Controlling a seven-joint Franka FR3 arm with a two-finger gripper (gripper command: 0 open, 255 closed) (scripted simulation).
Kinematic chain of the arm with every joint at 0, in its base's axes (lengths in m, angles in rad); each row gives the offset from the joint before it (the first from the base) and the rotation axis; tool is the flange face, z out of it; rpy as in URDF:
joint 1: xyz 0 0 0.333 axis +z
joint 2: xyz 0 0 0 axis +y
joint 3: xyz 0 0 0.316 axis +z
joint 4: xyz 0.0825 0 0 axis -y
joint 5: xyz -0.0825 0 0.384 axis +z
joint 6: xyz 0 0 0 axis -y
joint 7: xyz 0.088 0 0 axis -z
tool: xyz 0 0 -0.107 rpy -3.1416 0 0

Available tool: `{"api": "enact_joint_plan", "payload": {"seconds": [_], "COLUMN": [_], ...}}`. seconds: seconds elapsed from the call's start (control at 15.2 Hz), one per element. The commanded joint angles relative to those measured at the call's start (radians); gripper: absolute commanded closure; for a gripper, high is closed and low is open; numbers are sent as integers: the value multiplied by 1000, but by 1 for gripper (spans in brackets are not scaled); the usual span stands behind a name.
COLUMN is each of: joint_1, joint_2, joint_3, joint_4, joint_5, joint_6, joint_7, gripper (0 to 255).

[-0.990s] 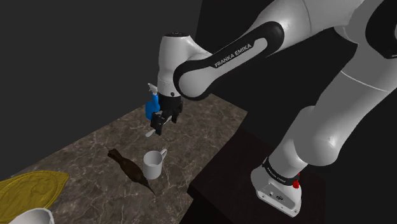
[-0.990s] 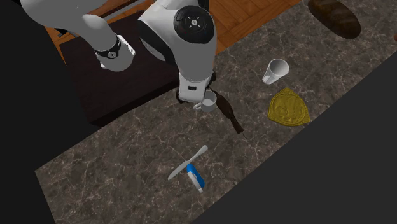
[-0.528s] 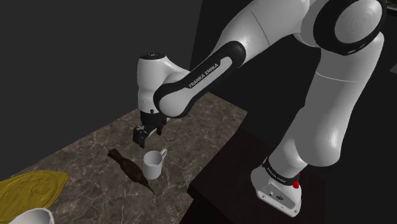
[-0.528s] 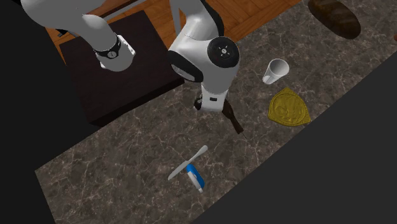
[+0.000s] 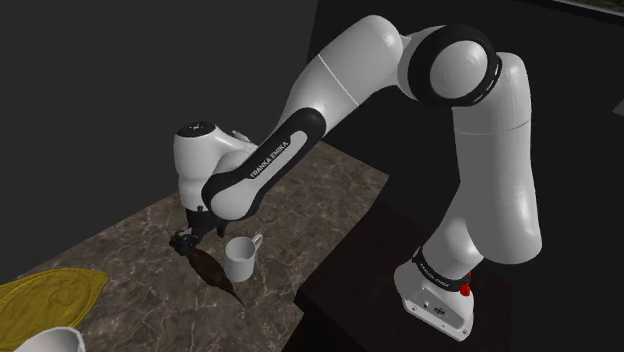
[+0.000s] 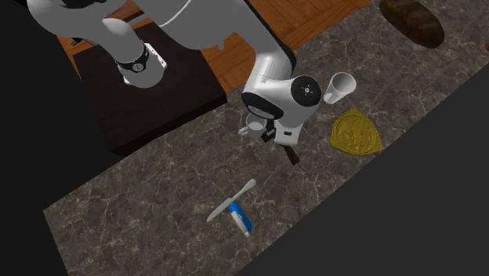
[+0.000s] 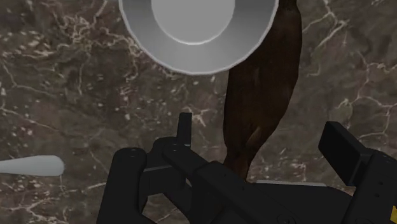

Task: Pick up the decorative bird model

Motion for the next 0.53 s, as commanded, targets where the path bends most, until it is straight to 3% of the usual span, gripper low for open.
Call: {"api": "enact_joint_plan", "payload": {"seconds": [0.0, 0.46], "joint_1": [28, 47], "joint_2": [74, 153], "joint_3": [-12, -32], "joint_4": [76, 109], "joint_5": [-13, -31], "joint_6": [-5, 40], "joint_7": [18, 26], "gripper": [0, 0]}}
